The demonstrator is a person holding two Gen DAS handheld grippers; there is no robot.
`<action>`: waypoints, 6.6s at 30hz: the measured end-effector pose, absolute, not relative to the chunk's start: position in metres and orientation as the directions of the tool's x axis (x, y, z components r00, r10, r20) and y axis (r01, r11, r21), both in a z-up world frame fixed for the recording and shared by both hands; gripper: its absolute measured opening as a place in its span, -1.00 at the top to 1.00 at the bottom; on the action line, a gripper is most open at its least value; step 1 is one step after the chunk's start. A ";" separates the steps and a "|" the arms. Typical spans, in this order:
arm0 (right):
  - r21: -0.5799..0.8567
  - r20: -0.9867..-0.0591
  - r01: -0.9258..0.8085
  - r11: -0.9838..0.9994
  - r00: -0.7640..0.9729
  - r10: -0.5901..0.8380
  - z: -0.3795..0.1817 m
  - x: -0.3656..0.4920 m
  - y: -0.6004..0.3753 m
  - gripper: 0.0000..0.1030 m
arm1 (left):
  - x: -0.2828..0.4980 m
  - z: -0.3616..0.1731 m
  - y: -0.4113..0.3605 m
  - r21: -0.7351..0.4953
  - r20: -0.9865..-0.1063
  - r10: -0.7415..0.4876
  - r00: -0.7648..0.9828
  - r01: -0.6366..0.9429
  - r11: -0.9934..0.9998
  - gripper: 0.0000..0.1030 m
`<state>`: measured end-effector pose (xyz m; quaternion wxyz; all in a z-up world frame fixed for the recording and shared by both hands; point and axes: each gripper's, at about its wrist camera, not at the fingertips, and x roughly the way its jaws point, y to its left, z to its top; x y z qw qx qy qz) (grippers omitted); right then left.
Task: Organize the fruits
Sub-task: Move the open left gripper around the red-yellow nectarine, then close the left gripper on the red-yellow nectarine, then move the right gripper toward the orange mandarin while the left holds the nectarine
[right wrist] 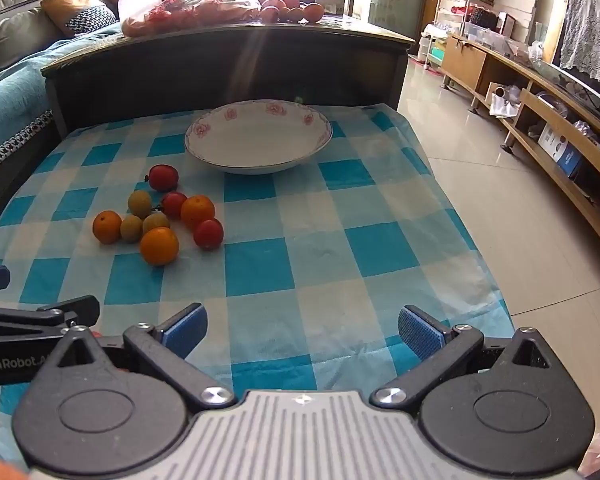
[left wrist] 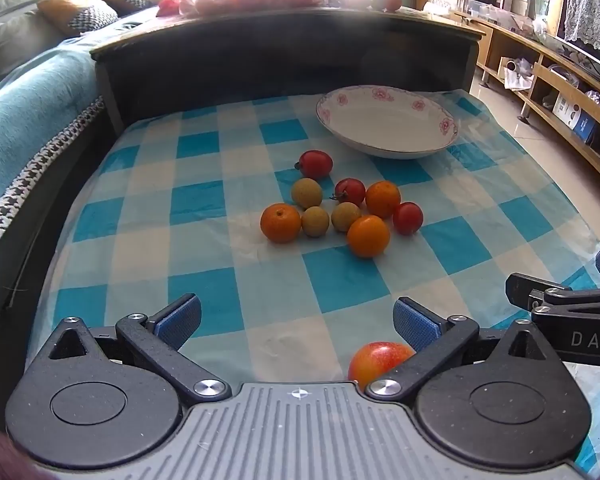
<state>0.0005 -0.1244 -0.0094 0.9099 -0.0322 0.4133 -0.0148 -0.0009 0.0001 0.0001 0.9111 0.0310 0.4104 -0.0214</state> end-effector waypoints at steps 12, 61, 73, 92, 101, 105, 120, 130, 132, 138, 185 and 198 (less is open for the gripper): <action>-0.068 -0.757 0.003 0.998 0.651 -0.053 -0.011 0.001 -0.125 -1.00 | -0.002 -0.006 -0.001 0.024 -0.758 -0.024 0.652 0.065 0.998 -1.00; -0.063 -0.818 0.020 0.998 0.572 -0.063 -0.013 -0.024 -0.130 -1.00 | -0.019 -0.008 -0.009 0.049 -0.794 -0.038 0.607 0.126 0.991 -0.96; -0.061 -0.817 0.023 0.998 0.573 -0.063 -0.013 -0.027 -0.130 -1.00 | -0.022 -0.006 -0.010 0.050 -0.791 -0.039 0.611 0.128 0.991 -0.94; -0.046 -0.826 0.027 0.999 0.562 -0.054 -0.015 -0.027 -0.132 -1.00 | -0.022 -0.008 -0.010 0.038 -0.799 -0.048 0.599 0.131 0.991 -0.89; -0.039 -0.826 0.024 0.999 0.562 -0.046 -0.015 -0.027 -0.132 -0.97 | -0.022 -0.009 -0.010 0.022 -0.797 -0.062 0.601 0.131 0.991 -0.89; -0.033 -0.830 0.019 0.999 0.557 -0.038 -0.017 -0.026 -0.133 -0.93 | -0.021 -0.012 -0.010 0.005 -0.799 -0.080 0.596 0.140 0.990 -0.84; -0.004 -0.833 -0.002 1.000 0.553 -0.002 -0.019 -0.022 -0.136 -0.84 | -0.013 -0.025 -0.021 0.002 -0.814 -0.106 0.571 0.184 0.983 -0.71; 0.010 -0.832 -0.019 1.000 0.555 0.019 -0.018 -0.019 -0.135 -0.75 | -0.009 -0.032 -0.022 -0.009 -0.828 -0.124 0.546 0.208 0.978 -0.35; 0.018 -0.828 -0.025 1.000 0.559 0.029 -0.017 -0.018 -0.135 -0.75 | -0.009 -0.033 -0.021 -0.027 -0.833 -0.139 0.536 0.210 0.977 -0.29; 0.006 -0.815 -0.050 0.999 0.579 0.034 -0.011 -0.013 -0.130 -0.74 | -0.008 -0.032 -0.014 -0.061 -0.827 -0.160 0.540 0.197 0.979 -0.12; 0.132 -0.834 -0.354 0.926 0.464 0.297 -0.049 0.104 -0.052 0.21 | 0.003 -0.032 -0.005 -0.069 -0.813 -0.168 0.558 0.194 0.979 -0.02; 0.145 -0.825 -0.357 0.923 0.472 0.312 -0.050 0.104 -0.055 0.20 | 0.003 -0.035 -0.010 -0.044 -0.806 -0.170 0.567 0.228 0.973 -0.18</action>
